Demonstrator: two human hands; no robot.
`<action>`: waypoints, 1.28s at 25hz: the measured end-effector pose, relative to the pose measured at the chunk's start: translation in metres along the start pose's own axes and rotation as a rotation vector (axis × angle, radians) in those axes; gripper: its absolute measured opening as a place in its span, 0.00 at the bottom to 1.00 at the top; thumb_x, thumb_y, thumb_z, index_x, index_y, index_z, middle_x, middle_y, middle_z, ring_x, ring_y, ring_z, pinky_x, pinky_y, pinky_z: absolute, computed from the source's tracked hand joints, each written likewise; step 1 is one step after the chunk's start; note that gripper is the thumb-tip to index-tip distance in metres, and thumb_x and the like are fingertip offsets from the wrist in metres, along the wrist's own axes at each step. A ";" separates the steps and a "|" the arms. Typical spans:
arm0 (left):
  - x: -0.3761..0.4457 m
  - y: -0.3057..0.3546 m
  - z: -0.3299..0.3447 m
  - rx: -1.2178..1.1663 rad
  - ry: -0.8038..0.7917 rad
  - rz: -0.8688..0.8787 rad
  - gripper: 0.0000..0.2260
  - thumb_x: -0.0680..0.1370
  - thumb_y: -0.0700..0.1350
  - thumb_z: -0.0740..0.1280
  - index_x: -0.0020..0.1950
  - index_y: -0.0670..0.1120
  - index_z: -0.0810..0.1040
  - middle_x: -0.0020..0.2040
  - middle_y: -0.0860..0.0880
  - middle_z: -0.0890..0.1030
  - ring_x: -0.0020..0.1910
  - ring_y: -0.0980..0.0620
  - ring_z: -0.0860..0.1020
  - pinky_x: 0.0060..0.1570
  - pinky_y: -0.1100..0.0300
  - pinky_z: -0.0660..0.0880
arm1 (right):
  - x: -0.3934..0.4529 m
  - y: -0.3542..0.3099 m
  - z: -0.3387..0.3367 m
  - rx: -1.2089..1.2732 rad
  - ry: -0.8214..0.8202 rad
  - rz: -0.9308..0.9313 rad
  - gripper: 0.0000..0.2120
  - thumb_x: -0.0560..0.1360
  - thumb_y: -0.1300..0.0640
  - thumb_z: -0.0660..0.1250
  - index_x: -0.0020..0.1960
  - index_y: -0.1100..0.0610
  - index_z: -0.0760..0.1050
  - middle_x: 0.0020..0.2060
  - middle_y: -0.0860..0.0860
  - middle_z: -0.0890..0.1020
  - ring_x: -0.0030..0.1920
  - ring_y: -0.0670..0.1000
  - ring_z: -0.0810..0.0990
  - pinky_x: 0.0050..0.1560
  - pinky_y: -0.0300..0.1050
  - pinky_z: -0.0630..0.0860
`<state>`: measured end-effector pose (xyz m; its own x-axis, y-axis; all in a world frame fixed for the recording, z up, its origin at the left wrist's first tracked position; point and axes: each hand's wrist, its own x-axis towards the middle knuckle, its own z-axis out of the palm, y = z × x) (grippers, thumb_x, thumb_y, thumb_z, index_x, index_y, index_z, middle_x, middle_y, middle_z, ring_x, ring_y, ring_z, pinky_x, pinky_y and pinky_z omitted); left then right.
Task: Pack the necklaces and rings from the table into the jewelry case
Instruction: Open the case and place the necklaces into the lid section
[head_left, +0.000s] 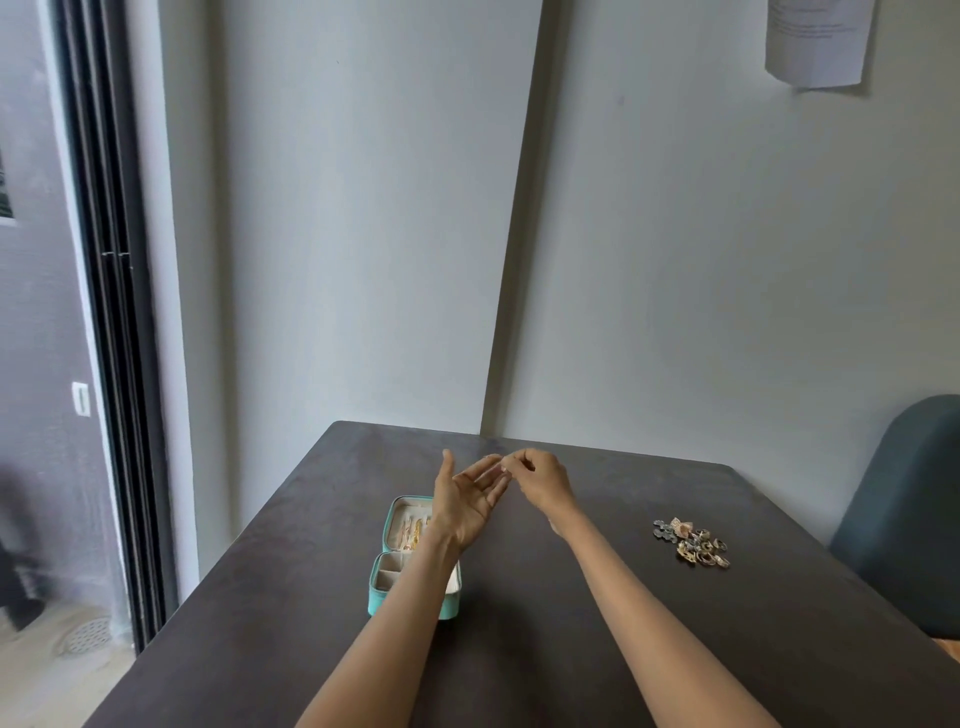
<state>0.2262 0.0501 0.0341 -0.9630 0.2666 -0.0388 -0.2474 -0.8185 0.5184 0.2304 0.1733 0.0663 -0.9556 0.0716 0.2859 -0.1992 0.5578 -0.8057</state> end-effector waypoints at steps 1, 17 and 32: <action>0.001 0.008 -0.001 0.016 0.013 -0.007 0.31 0.81 0.60 0.49 0.54 0.33 0.75 0.49 0.35 0.81 0.52 0.40 0.78 0.48 0.54 0.80 | 0.003 -0.003 0.003 0.050 -0.024 0.012 0.08 0.77 0.56 0.63 0.43 0.55 0.79 0.39 0.49 0.83 0.41 0.47 0.79 0.45 0.43 0.75; -0.006 0.073 -0.085 1.501 0.583 0.189 0.14 0.72 0.39 0.67 0.58 0.39 0.79 0.58 0.42 0.80 0.58 0.43 0.77 0.60 0.54 0.74 | 0.003 -0.023 0.039 -0.043 -0.238 -0.058 0.11 0.77 0.61 0.61 0.37 0.52 0.73 0.37 0.49 0.81 0.36 0.41 0.75 0.40 0.36 0.71; -0.030 0.080 -0.115 1.170 0.396 0.150 0.12 0.73 0.38 0.70 0.56 0.42 0.76 0.43 0.45 0.80 0.28 0.52 0.74 0.21 0.64 0.72 | -0.026 -0.020 0.060 -0.033 -0.396 -0.044 0.06 0.77 0.57 0.64 0.42 0.54 0.78 0.40 0.50 0.84 0.39 0.42 0.79 0.42 0.34 0.72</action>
<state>0.2230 -0.0815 -0.0213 -0.9898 -0.1280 -0.0630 -0.0847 0.1716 0.9815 0.2467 0.1110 0.0438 -0.9573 -0.2737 0.0930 -0.2414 0.5800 -0.7780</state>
